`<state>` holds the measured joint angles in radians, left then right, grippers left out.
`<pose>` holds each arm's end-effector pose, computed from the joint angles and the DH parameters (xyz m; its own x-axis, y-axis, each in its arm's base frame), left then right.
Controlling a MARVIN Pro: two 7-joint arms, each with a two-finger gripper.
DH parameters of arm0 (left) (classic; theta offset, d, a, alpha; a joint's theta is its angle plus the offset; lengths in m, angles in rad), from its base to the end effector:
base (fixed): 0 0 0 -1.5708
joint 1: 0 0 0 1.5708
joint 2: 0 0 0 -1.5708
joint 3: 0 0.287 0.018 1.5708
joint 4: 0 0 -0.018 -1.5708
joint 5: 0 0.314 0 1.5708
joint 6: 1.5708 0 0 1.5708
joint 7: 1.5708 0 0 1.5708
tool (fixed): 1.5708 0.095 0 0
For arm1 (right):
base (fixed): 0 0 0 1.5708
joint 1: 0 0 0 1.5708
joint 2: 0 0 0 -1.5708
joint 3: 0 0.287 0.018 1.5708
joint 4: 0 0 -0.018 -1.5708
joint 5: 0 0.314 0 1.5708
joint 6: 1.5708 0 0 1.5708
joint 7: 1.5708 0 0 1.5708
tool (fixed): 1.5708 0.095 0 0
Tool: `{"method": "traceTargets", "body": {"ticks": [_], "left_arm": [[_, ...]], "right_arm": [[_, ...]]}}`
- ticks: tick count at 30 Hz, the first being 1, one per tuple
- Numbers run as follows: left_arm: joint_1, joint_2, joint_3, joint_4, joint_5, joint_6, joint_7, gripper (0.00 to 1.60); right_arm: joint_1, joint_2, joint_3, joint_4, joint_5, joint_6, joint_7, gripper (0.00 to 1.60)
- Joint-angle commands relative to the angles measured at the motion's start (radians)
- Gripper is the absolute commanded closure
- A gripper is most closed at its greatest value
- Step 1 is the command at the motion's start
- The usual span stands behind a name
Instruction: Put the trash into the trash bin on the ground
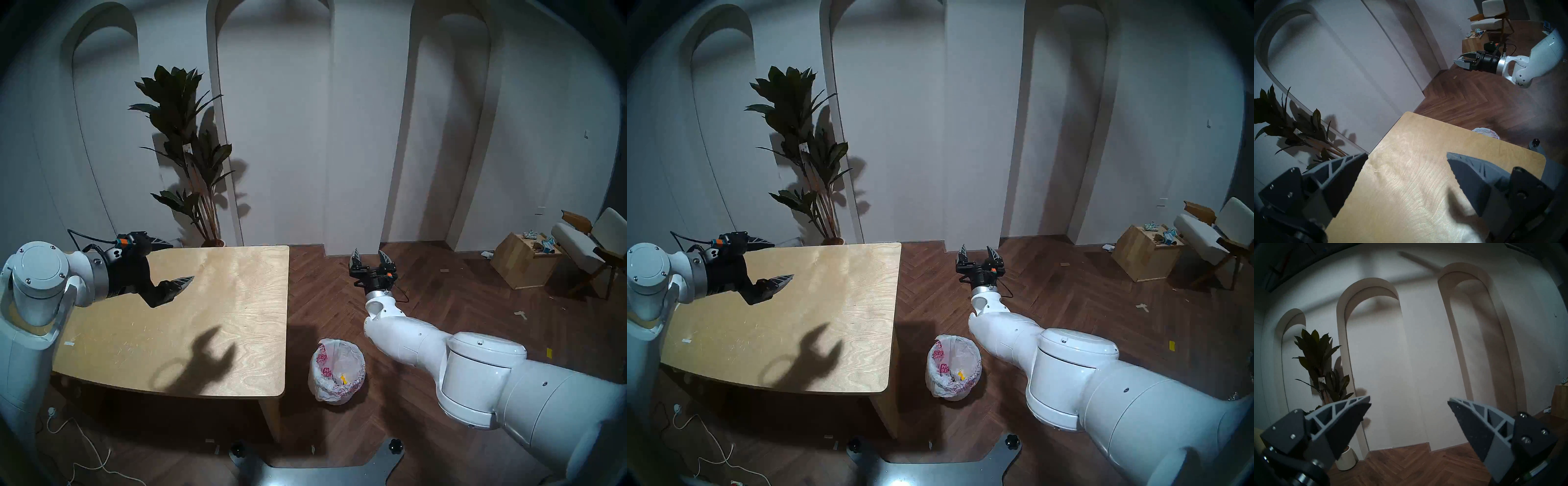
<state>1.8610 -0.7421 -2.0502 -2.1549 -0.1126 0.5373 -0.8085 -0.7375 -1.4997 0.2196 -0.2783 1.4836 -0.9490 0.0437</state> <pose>0.3279 0.1541 -0.1066 0.1262 -0.6887 0.7140 -0.5539 -0.6460 -0.5252 0.5471 0.0472 -0.3630 -0.2476 -0.2395 0.9388 0.1109 -0.9696 -0.2181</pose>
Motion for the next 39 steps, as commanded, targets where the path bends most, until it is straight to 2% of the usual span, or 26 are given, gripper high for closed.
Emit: {"method": "traceTargets", "body": {"ticks": [1,39], "left_arm": [[-0.050,0.011,0.011,0.011,0.007,-0.005,0.030,0.00],[-0.199,0.021,0.188,0.038,0.054,-0.034,0.142,0.00]], "right_arm": [[0.004,-0.016,0.002,-0.039,-0.002,-0.011,0.021,0.00],[0.008,0.041,0.058,-0.148,-0.017,-0.011,0.080,0.00]]}}
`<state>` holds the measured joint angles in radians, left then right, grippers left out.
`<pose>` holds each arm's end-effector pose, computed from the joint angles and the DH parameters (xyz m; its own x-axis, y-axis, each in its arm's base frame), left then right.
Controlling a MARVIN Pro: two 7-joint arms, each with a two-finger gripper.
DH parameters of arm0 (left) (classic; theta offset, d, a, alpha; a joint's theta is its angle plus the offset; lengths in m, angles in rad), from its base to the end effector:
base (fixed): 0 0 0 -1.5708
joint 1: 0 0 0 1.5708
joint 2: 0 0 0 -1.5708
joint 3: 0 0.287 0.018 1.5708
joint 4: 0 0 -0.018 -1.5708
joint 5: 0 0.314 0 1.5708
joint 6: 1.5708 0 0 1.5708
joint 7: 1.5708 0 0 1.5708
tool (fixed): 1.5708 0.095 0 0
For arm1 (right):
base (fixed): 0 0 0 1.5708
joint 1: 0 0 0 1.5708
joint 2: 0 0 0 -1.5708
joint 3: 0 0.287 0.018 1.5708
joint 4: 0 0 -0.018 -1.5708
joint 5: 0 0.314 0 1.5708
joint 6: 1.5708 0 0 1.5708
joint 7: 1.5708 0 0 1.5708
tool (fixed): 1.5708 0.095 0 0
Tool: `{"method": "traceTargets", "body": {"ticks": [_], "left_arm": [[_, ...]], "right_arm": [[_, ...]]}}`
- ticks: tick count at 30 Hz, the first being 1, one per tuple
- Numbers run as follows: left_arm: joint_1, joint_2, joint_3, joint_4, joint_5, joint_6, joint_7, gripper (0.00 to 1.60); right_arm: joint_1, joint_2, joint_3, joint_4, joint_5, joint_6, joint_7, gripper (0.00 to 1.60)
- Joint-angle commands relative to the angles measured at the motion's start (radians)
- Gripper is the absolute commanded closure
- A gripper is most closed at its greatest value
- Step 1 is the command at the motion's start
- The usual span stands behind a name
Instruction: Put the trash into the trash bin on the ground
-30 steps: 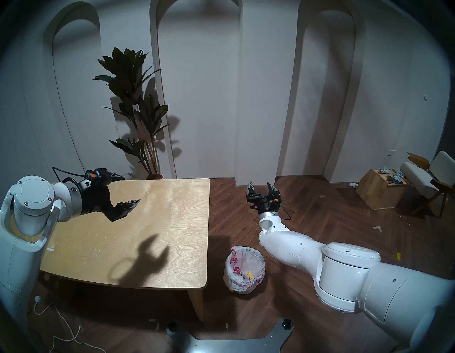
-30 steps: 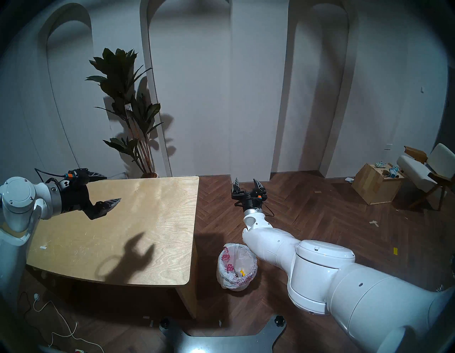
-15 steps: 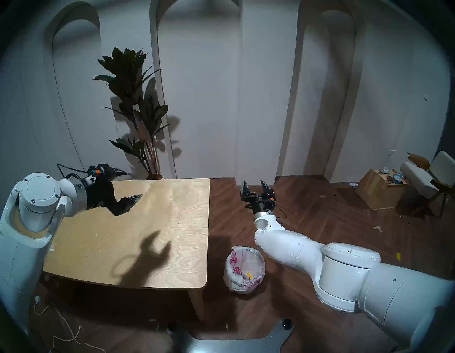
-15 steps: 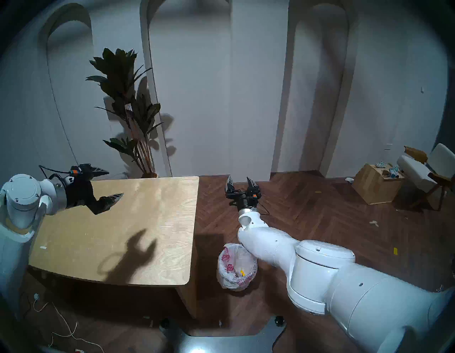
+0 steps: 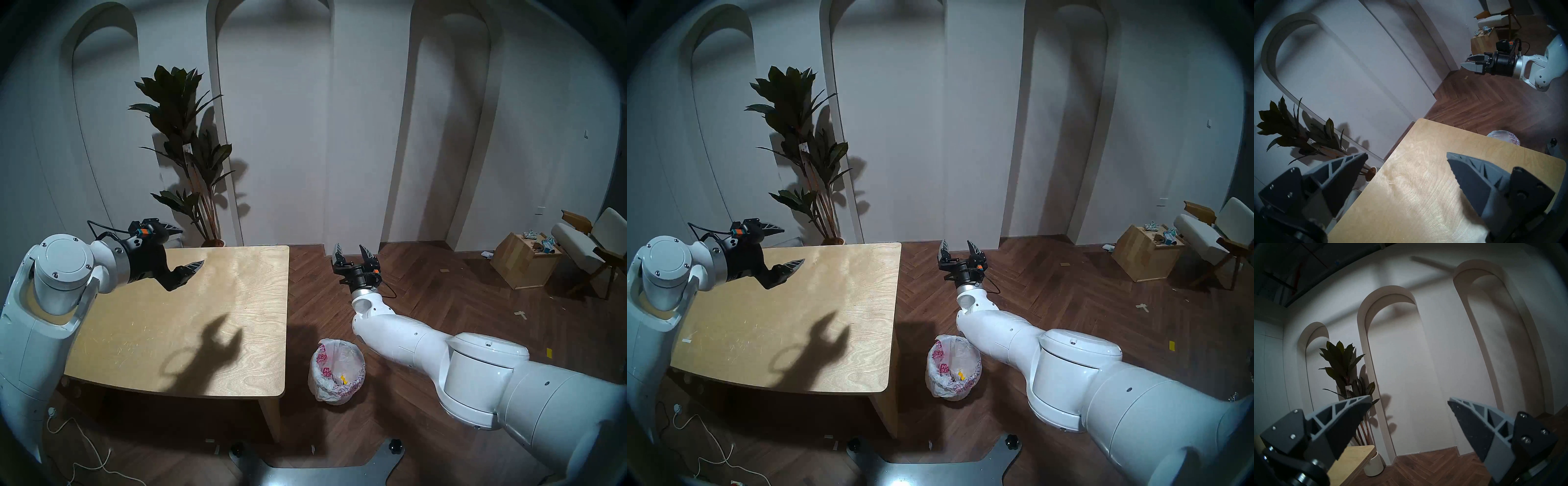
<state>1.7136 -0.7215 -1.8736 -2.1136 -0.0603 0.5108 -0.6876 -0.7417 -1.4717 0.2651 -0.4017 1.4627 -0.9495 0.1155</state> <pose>0.3584 0.1342 -0.1034 0.0532 -0.7224 0.6894 -0.4956 -0.6185 -0.6098 0.5473 0.0753 -0.3451 -0.2653 -0.3242 0.9080 0.2364 -0.9349 -0.2648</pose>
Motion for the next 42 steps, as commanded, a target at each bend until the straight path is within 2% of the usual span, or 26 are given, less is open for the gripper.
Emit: {"method": "traceTargets", "body": {"ticks": [1,28,42], "left_arm": [[-0.055,0.000,0.017,-0.003,0.002,-0.008,0.024,0.00],[-0.153,-0.031,0.154,0.036,0.035,-0.019,0.099,0.00],[-0.203,-0.051,0.174,0.115,0.057,-0.017,0.141,0.00]], "right_arm": [[0.011,0.016,0.014,-0.027,0.004,-0.010,0.009,0.00],[-0.021,0.067,0.045,-0.112,-0.002,-0.010,0.049,0.00],[-0.037,0.072,0.050,-0.169,-0.004,-0.010,0.072,0.00]]}}
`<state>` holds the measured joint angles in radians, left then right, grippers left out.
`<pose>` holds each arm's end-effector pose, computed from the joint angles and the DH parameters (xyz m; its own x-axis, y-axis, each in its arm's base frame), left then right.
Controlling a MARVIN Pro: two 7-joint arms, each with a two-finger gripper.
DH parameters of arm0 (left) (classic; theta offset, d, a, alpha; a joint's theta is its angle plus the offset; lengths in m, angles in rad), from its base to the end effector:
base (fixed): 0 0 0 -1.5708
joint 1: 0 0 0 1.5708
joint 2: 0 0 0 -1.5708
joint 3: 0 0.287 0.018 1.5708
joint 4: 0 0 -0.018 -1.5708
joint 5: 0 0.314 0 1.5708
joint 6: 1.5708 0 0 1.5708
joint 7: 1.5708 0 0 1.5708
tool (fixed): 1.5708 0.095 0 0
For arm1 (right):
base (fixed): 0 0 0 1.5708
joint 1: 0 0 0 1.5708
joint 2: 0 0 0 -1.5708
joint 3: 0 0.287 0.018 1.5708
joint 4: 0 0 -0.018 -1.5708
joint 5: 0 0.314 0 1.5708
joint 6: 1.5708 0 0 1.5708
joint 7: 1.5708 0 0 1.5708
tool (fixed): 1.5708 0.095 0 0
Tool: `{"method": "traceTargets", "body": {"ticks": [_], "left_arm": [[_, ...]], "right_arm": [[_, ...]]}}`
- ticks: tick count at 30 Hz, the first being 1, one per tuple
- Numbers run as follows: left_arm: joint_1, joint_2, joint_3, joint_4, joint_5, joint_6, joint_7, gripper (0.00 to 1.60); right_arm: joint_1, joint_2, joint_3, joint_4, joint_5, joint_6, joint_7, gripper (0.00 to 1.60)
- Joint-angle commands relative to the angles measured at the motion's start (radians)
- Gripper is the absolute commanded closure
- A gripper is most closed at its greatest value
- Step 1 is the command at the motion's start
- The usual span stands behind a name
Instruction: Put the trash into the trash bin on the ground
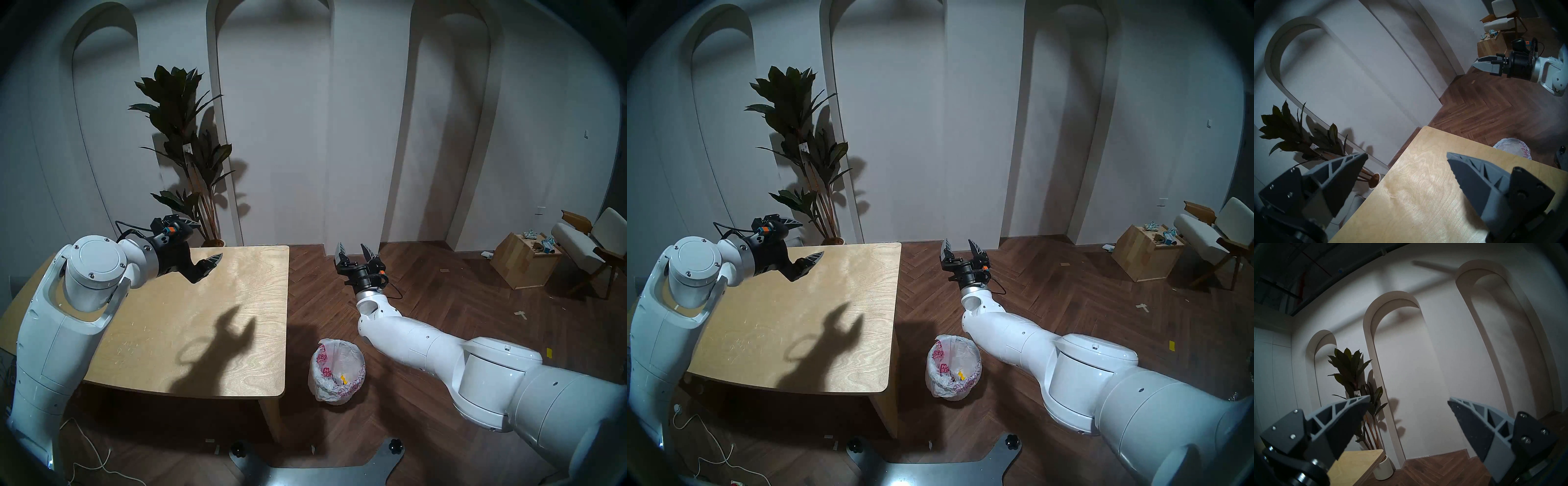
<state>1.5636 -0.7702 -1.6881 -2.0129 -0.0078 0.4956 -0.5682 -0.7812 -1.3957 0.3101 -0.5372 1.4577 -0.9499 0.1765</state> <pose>0.3935 0.1202 -0.1215 0.0472 -0.7076 0.7050 -0.4336 -0.6504 -0.6237 0.5368 0.0728 -0.3421 -0.2660 -0.3835 0.8844 0.3081 -0.9031 -0.2990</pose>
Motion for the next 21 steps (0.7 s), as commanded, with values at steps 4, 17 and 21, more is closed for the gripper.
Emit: {"method": "traceTargets", "body": {"ticks": [4,17,21], "left_arm": [[-0.073,-0.008,-0.014,0.047,0.013,-0.002,0.037,0.00],[-0.121,-0.030,-0.003,0.108,0.029,-0.005,0.068,0.00],[-0.137,-0.039,0.003,0.126,0.034,-0.006,0.078,0.00]], "right_arm": [[-0.004,0.002,0.008,-0.051,0.002,-0.010,0.017,0.00],[-0.019,0.017,0.017,-0.095,0.002,-0.010,0.031,0.00],[-0.025,0.025,0.020,-0.110,0.002,-0.010,0.036,0.00]]}}
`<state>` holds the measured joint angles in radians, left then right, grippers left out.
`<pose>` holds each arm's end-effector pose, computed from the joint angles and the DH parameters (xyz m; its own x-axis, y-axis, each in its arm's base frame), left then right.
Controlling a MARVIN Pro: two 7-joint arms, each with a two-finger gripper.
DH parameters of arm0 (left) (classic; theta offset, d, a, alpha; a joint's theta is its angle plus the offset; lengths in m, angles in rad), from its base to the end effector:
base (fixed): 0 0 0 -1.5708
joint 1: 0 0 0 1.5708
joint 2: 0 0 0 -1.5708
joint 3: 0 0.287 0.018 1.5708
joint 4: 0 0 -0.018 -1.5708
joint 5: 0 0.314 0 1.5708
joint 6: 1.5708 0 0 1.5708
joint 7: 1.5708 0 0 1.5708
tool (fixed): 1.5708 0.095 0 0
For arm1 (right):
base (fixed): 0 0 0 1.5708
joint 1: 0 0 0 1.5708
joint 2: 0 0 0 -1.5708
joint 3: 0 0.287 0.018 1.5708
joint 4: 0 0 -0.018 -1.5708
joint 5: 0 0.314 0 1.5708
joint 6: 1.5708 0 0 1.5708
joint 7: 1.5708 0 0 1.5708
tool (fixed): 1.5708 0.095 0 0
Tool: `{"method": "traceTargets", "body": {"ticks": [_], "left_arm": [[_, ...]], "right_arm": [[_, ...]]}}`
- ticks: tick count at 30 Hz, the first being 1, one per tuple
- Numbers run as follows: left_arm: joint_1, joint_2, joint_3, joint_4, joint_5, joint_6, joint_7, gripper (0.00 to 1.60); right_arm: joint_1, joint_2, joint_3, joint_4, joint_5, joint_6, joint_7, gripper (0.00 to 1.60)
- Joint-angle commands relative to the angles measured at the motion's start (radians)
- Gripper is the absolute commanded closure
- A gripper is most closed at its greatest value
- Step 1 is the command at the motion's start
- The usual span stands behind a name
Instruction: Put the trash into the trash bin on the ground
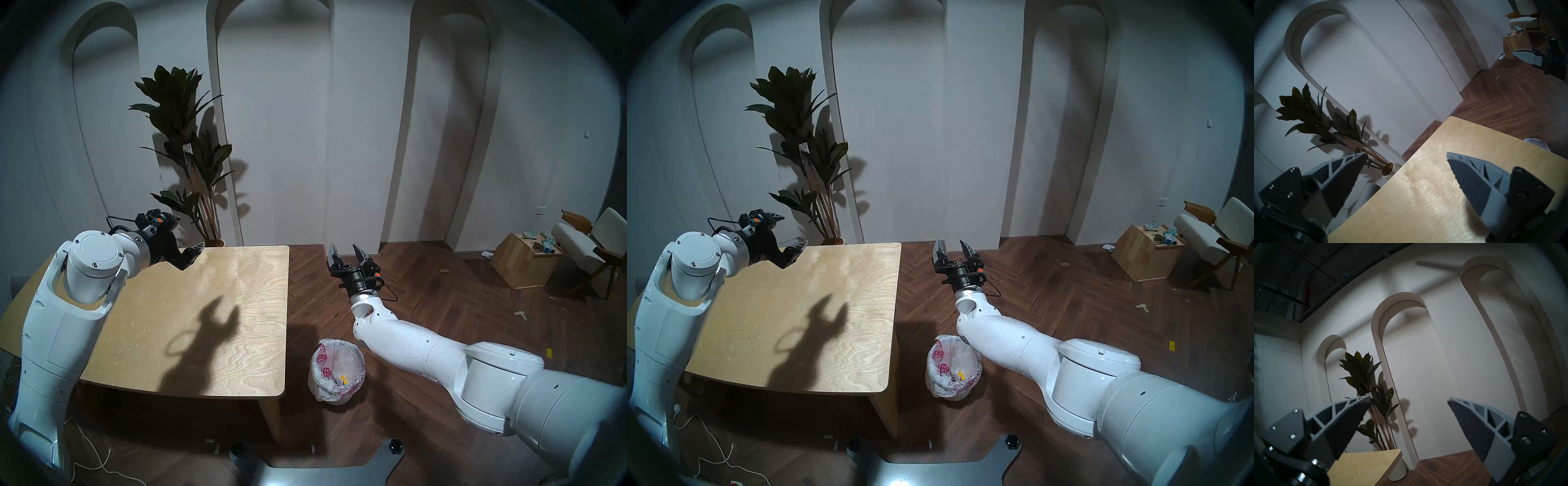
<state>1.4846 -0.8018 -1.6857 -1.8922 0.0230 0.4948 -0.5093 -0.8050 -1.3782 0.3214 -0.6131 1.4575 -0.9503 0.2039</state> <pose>0.4182 0.1540 -0.1219 0.1122 -0.6851 0.7198 -0.3172 -0.7112 -0.6274 0.5272 0.0872 -0.3400 -0.2540 -0.4304 0.8661 0.3632 -0.8724 -0.3270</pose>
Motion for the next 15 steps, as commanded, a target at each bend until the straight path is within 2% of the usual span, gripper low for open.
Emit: {"method": "traceTargets", "body": {"ticks": [1,15], "left_arm": [[-0.060,-0.008,0.002,0.008,0.004,-0.006,0.020,0.00],[-0.115,-0.045,0.032,0.058,0.020,-0.011,0.052,0.00]], "right_arm": [[-0.002,0.008,0.009,-0.035,0.002,-0.010,0.009,0.00],[-0.022,0.038,0.018,-0.085,0.002,-0.010,0.024,0.00]]}}
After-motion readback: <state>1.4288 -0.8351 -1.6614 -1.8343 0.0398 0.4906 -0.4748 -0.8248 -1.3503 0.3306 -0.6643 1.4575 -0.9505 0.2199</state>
